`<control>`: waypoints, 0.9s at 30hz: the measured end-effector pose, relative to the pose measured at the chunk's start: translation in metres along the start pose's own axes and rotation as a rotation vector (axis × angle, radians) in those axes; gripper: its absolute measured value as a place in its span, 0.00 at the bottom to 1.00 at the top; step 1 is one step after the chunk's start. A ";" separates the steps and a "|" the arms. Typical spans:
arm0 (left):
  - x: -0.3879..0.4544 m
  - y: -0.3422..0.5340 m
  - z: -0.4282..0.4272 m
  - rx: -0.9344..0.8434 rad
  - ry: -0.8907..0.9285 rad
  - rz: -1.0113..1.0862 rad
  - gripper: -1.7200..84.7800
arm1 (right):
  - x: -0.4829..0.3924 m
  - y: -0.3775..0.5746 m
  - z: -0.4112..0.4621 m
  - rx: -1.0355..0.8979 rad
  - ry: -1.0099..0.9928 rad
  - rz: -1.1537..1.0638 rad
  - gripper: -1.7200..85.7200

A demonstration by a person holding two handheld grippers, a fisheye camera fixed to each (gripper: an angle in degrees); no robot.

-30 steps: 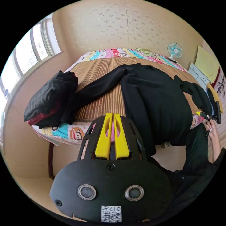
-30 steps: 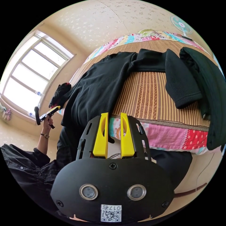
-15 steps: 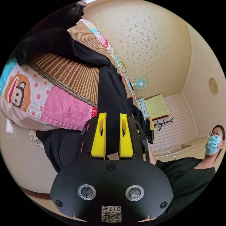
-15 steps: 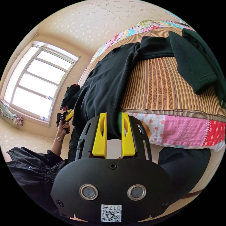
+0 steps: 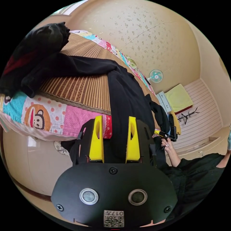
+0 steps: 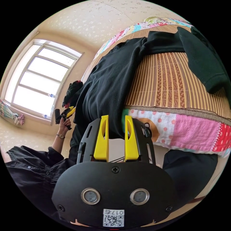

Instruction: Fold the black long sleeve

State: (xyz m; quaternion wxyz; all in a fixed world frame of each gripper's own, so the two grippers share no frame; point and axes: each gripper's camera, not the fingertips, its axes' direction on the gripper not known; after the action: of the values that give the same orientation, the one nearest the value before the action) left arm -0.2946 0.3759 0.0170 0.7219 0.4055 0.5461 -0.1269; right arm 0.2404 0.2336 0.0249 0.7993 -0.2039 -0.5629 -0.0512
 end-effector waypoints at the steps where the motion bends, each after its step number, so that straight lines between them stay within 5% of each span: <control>1: -0.003 -0.002 0.008 -0.037 0.008 -0.007 0.17 | -0.002 0.003 0.001 0.002 0.001 -0.004 0.12; 12: 0.013 -0.006 0.001 -0.165 0.098 0.153 0.07 | -0.024 0.017 -0.067 0.055 -0.084 -0.129 0.06; 19: 0.054 0.034 0.000 -0.346 0.337 0.322 0.06 | -0.038 0.050 -0.127 -0.026 -0.006 -0.177 0.05; 27: 0.057 0.076 -0.011 -0.195 0.016 0.248 0.11 | -0.047 0.089 -0.088 -0.177 0.069 -0.169 0.05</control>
State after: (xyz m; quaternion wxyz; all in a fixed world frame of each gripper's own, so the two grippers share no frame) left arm -0.2339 0.4469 -0.0005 0.7635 0.3989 0.5075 0.0202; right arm 0.3291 0.2741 -0.0671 0.7900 -0.2234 -0.5435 -0.1749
